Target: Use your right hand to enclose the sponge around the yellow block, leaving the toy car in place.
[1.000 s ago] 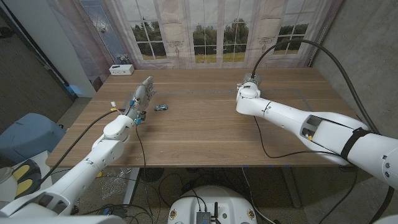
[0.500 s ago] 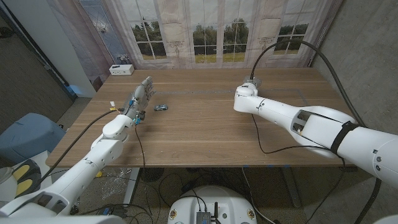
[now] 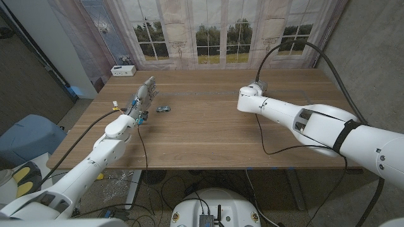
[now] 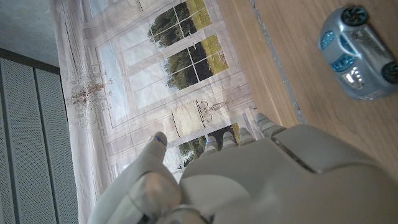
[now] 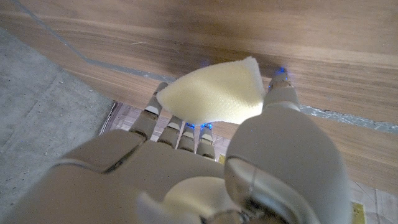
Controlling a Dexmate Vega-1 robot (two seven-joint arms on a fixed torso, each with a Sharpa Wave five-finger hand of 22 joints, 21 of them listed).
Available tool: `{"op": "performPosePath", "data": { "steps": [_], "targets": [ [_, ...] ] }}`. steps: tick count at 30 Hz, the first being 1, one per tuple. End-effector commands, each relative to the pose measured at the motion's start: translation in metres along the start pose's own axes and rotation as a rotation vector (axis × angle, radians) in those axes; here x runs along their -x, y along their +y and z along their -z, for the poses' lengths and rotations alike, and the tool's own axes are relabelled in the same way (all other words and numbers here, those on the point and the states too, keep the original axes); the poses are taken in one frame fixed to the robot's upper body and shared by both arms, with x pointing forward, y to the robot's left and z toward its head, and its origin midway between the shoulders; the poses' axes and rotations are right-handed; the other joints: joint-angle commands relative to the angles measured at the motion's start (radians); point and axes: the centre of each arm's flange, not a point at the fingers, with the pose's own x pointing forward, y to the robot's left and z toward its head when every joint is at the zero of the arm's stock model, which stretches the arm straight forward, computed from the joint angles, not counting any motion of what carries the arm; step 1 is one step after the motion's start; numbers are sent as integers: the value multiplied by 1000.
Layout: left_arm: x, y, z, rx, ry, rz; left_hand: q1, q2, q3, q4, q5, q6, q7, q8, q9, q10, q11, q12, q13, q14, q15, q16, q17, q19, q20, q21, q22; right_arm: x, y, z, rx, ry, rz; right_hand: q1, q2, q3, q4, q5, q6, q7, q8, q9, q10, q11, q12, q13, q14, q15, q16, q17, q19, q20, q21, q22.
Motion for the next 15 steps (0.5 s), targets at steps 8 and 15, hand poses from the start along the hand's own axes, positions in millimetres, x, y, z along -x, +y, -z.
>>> {"op": "performPosePath", "data": {
  "steps": [8,15],
  "targets": [
    [-7,-4,1,2,4,8,1,7,-3,-6,8,3,-5,2,2,-4,2,2,3,-16,3,4,5,-4,10,-3,3,1,-2,17,-115,-24,-14,-65,-24,-71,28,28,-181,2,-6,0,-195,53,-1,-13,-194,87,-69,-34,-139,53,-92,-2],
    [-8,-3,2,2,8,6,1,7,-3,-6,8,2,-6,2,2,-5,1,2,3,-17,3,4,5,-4,10,-3,3,10,-2,27,-244,-96,48,-128,-23,-111,64,40,-84,16,39,0,-119,60,37,-16,-125,85,-31,-42,-107,51,-90,1]
  ]
}}
